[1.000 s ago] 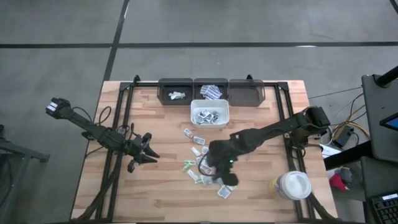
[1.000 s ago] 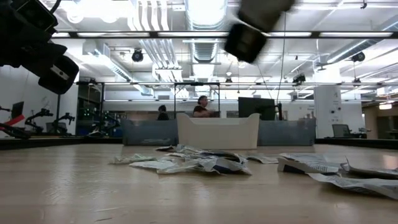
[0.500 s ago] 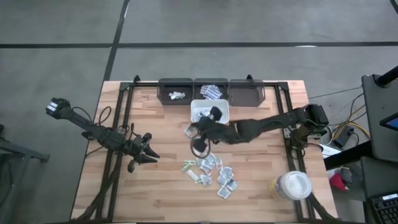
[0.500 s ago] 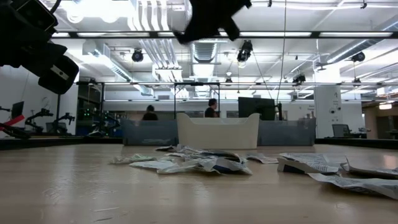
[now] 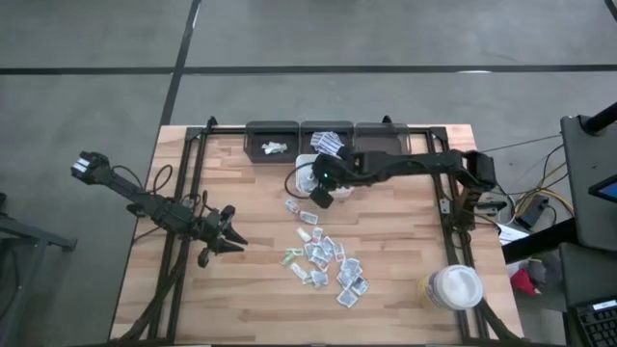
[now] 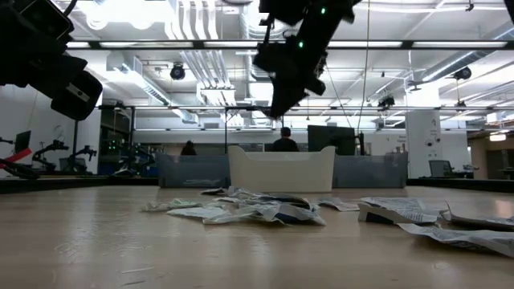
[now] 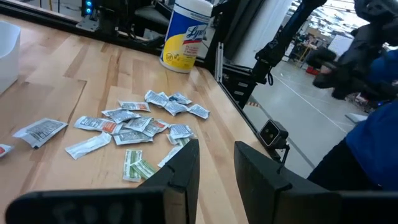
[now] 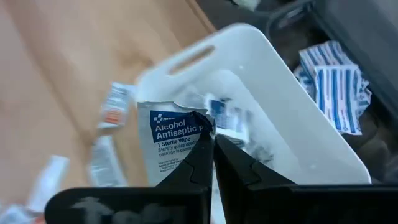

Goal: Pick & Place First Aid Supplies
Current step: Put the blue alcohol pad into the white bin

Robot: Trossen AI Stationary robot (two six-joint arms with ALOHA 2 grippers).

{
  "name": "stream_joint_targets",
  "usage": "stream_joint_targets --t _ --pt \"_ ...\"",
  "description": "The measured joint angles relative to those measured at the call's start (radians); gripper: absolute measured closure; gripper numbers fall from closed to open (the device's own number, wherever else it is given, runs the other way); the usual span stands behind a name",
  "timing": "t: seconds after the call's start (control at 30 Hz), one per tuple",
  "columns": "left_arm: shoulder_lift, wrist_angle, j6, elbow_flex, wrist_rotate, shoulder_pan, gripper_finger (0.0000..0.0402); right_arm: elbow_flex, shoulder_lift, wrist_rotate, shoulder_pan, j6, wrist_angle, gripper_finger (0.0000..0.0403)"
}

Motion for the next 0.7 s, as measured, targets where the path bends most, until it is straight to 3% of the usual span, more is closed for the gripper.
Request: stream_joint_targets --t 0.3,0.7 --pt "0.0 0.0 0.004 0.0 0.0 0.0 0.0307 0.0 0.066 -0.08 -0.098 -0.141 -0.042 0.0386" --pt "0.001 -0.006 0.034 0.0 0.0 0.0 0.0307 0.001 0.06 -0.108 -0.142 -0.18 -0.042 0.0288"
